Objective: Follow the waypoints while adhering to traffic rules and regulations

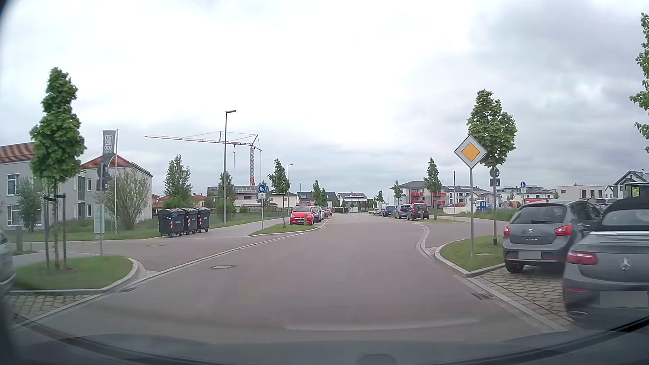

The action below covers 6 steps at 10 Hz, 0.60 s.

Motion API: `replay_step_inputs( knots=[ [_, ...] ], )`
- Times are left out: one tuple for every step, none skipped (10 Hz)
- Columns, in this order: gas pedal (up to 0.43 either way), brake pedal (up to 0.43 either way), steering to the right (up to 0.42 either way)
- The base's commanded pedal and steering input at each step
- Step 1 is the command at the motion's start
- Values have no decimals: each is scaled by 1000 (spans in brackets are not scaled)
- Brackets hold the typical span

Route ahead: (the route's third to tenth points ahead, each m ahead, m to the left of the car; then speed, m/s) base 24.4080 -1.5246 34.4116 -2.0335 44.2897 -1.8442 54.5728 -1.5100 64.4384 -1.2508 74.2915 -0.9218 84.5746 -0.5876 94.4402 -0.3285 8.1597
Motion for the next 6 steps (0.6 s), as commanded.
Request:
replay_step_inputs(
  knots=[
    [157, 0, 35],
    [157, 0, 35],
    [157, 0, 35],
    [157, 0, 35],
    [157, 0, 35],
    [157, 0, 35]
  ],
)
